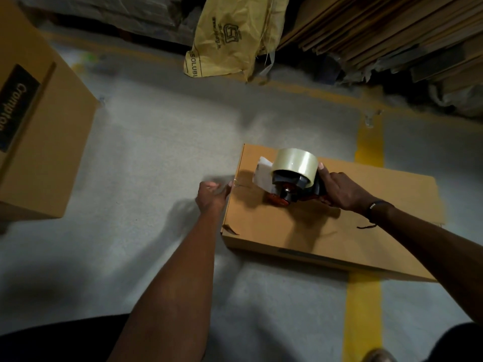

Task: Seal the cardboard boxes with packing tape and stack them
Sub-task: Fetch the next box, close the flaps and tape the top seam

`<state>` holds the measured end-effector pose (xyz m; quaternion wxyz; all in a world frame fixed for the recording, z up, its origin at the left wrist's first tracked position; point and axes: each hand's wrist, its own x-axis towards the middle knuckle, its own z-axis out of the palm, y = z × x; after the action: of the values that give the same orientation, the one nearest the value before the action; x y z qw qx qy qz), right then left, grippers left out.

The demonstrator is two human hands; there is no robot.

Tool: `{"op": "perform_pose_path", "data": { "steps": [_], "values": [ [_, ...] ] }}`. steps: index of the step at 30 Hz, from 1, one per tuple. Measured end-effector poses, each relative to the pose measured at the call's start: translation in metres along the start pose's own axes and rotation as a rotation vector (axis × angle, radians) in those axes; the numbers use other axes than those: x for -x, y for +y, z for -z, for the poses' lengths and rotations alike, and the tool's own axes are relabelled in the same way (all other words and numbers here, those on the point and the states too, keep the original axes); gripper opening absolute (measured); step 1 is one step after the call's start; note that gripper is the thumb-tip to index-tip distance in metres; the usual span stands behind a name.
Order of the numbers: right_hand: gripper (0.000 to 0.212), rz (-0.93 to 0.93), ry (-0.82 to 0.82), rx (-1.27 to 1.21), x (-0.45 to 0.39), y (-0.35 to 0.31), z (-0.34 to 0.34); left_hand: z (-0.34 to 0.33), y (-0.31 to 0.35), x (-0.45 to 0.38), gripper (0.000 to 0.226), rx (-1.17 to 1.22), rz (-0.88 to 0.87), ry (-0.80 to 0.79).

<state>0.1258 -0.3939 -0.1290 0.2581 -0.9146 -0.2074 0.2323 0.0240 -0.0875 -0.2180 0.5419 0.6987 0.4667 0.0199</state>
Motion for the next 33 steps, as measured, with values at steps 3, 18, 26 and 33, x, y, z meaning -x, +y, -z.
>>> {"op": "perform_pose_path", "data": {
  "steps": [3,18,26,33],
  "values": [
    [0.074,0.005,-0.005,0.004,0.000,0.000,0.000,0.007,-0.011,0.002,0.030,-0.354,-0.012,0.008],
    [0.075,-0.046,0.055,0.139,0.001,-0.011,-0.002,-0.027,0.044,0.059,0.036,-0.508,-0.201,0.038],
    [0.077,-0.053,0.075,0.167,0.003,-0.007,0.001,-0.039,0.032,0.066,0.029,-0.524,-0.244,0.099],
    [0.064,-0.165,0.061,0.277,0.038,0.035,0.040,-0.043,0.035,0.073,0.037,-0.503,-0.270,0.137]
  ]
}}
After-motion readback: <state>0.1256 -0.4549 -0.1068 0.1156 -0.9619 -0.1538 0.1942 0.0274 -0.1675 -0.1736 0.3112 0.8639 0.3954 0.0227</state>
